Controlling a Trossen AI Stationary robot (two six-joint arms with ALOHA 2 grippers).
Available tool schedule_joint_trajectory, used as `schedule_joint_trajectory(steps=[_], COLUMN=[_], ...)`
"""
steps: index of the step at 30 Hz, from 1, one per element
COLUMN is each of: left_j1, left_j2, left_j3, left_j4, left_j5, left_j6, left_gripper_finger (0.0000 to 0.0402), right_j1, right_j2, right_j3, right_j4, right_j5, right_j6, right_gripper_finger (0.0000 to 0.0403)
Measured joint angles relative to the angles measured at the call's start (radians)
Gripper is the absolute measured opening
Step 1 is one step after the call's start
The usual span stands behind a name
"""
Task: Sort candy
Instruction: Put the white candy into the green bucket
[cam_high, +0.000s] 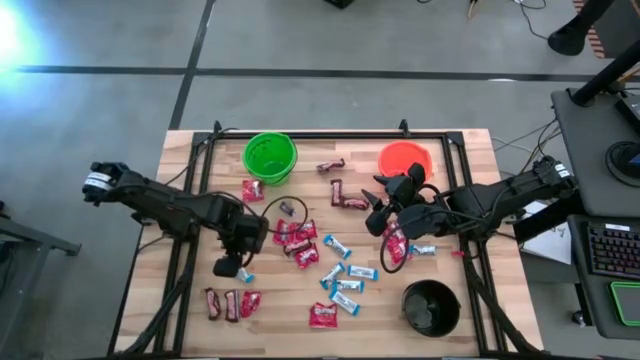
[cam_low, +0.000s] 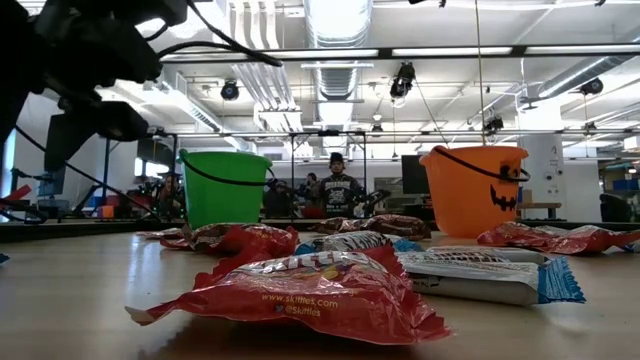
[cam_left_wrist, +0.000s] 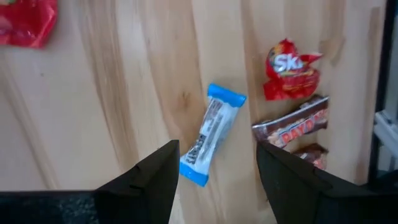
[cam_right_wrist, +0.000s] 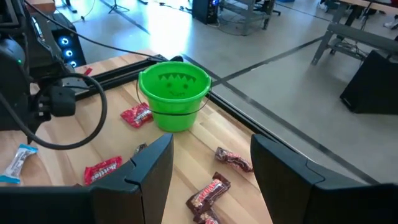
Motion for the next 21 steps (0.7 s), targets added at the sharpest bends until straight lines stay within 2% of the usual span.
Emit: schedule_joint_trajectory(steps=[11,21], left_j1=[-0.03,-0.07], left_j2=[0.0,0.0], left_j3=[-0.126,-0.152], left_j4=[0.099,0.209], left_j5=[-0.001,0.02], left_j6=[-0.041,-0.085], left_gripper_finger=[0.0196,0.0196], right_j1=[0.0,0.0], right_j2=[0.0,0.0], right_j3=[0.0,0.0], right_j4=[0.0,0.0], right_j5=[0.0,0.0], right_j6=[0.0,0.0], right_gripper_finger=[0.0203,0.0203])
